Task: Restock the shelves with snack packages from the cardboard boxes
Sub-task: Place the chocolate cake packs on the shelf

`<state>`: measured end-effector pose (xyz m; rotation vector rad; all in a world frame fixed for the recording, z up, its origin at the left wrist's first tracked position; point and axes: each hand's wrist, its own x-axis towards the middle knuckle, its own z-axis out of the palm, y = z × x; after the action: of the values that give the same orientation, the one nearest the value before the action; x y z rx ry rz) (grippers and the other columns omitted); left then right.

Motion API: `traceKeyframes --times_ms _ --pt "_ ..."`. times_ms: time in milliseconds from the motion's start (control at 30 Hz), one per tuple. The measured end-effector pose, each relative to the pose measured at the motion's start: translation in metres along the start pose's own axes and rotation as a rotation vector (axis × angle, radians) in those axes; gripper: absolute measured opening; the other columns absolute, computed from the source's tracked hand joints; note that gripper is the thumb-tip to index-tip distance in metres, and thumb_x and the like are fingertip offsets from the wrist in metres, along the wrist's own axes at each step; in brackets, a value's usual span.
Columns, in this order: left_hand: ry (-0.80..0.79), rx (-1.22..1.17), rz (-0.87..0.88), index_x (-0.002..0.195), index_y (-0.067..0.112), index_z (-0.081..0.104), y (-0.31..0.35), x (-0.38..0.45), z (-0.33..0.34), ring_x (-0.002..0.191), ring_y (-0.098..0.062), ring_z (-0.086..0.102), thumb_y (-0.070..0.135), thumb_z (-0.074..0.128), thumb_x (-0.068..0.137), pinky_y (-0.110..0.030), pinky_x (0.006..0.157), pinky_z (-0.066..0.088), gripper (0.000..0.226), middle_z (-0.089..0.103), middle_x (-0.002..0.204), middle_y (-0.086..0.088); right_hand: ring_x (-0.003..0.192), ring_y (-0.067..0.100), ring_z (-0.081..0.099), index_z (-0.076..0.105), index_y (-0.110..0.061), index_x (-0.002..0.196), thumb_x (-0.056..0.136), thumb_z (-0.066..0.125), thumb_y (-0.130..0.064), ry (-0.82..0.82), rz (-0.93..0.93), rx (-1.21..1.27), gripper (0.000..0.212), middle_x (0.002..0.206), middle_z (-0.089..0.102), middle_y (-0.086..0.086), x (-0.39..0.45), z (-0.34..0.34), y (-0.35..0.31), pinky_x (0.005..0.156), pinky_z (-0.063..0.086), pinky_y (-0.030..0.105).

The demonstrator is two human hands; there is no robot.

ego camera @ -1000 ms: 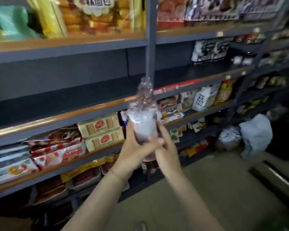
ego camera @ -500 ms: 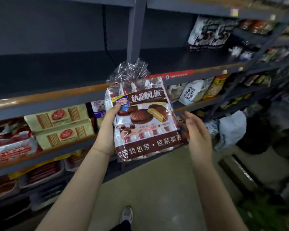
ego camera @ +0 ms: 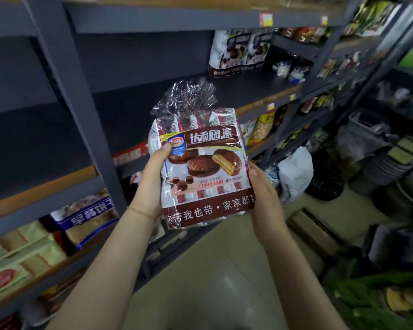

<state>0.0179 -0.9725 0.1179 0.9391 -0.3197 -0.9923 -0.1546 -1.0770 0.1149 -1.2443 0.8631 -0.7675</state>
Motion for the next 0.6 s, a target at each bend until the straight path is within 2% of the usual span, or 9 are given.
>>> traceKeyframes --times_ms 133,233,333,400,500,567,600 --pt "-0.025 0.117 -0.015 0.136 0.016 0.062 0.005 0.04 0.037 0.116 -0.035 0.068 0.052 0.048 0.101 -0.05 0.098 0.053 0.052 0.07 0.127 -0.014 0.104 0.018 0.072 0.058 -0.035 0.131 0.096 0.061 -0.038 -0.088 0.006 0.037 0.035 0.118 0.072 -0.004 0.039 -0.024 -0.013 0.085 0.057 0.039" --pt "-0.034 0.268 -0.034 0.128 0.021 0.068 0.004 0.071 0.074 0.108 -0.029 0.072 0.06 0.043 0.099 -0.042 0.093 0.055 0.055 0.075 0.118 -0.009 0.105 0.021 0.072 0.058 -0.032 0.132 0.095 0.064 -0.037 -0.091 0.017 0.133 0.038 0.119 0.073 -0.002 0.077 -0.053 -0.025 0.086 0.056 0.041" --pt "-0.042 0.394 0.016 0.129 0.024 0.066 -0.007 0.107 0.112 0.107 -0.025 0.073 0.061 0.041 0.099 -0.039 0.089 0.057 0.054 0.075 0.118 -0.007 0.106 0.021 0.071 0.06 -0.028 0.13 0.095 0.065 -0.036 -0.066 0.006 0.194 0.036 0.119 0.073 -0.001 0.127 -0.09 -0.039 0.089 0.055 0.043" --pt "-0.006 0.476 0.085 0.13 0.023 0.066 -0.018 0.136 0.135 0.108 -0.024 0.072 0.062 0.048 0.097 -0.039 0.086 0.058 0.054 0.074 0.12 -0.008 0.102 0.018 0.072 0.062 -0.028 0.128 0.094 0.066 -0.037 -0.021 -0.005 0.209 0.035 0.117 0.073 -0.003 0.164 -0.116 -0.049 0.083 0.055 0.039" --pt "0.087 0.543 0.132 0.13 0.017 0.06 -0.038 0.179 0.169 0.095 -0.022 0.074 0.067 0.066 0.083 -0.034 0.067 0.057 0.069 0.071 0.121 -0.015 0.094 0.013 0.073 0.06 -0.03 0.127 0.092 0.067 -0.042 0.025 0.009 0.223 0.037 0.114 0.073 -0.006 0.223 -0.157 -0.068 0.072 0.057 0.034" --pt "0.139 0.54 0.141 0.126 0.017 0.059 -0.052 0.202 0.196 0.081 -0.015 0.074 0.052 0.068 0.09 -0.028 0.056 0.055 0.051 0.073 0.111 -0.01 0.093 0.014 0.072 0.056 -0.027 0.126 0.092 0.066 -0.046 0.03 0.017 0.189 0.041 0.113 0.071 -0.005 0.262 -0.18 -0.078 0.07 0.058 0.035" --pt "0.155 0.526 0.146 0.122 0.016 0.059 -0.06 0.213 0.211 0.076 -0.013 0.074 0.042 0.068 0.093 -0.025 0.052 0.054 0.04 0.073 0.106 -0.007 0.095 0.016 0.071 0.053 -0.025 0.126 0.09 0.067 -0.05 0.032 0.031 0.161 0.045 0.114 0.069 -0.003 0.282 -0.19 -0.082 0.075 0.059 0.039"
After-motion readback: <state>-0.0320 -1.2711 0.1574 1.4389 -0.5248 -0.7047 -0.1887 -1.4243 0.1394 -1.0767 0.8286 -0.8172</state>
